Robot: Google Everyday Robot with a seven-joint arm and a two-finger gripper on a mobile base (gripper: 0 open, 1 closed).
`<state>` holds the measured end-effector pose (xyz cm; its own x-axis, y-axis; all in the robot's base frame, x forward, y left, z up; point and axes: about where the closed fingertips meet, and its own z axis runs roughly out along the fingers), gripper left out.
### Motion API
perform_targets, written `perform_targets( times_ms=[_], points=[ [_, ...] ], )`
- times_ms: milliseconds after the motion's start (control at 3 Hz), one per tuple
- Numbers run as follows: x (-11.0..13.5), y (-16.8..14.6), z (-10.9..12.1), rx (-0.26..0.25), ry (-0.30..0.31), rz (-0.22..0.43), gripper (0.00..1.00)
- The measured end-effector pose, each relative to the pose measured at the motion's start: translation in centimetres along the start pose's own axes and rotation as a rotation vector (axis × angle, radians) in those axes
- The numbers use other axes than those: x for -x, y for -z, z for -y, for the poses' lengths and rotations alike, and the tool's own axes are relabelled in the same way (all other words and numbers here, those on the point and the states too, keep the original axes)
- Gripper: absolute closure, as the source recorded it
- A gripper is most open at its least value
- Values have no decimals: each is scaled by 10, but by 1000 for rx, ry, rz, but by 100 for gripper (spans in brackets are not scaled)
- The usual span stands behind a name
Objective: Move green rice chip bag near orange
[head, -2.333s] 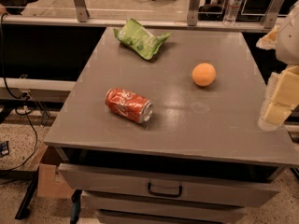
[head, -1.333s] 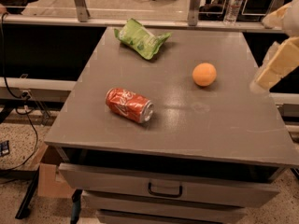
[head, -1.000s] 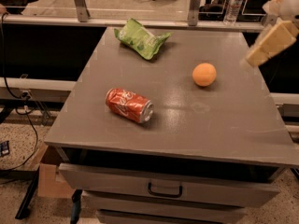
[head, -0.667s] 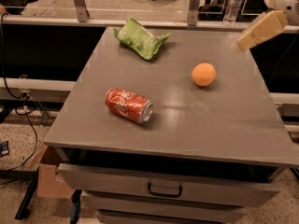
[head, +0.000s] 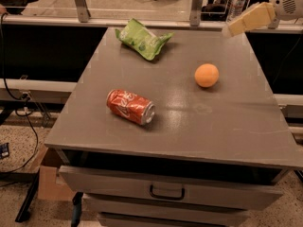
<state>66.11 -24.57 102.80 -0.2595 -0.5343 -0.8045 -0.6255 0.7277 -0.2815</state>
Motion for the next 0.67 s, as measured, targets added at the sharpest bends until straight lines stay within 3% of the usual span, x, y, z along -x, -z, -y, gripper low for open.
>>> perform_targets(
  times_ms=[333,667],
  points=[
    [0,-1,1,-4,-3,-1,0],
    [-5,-23,15,-77,-60,-17,0]
  ],
)
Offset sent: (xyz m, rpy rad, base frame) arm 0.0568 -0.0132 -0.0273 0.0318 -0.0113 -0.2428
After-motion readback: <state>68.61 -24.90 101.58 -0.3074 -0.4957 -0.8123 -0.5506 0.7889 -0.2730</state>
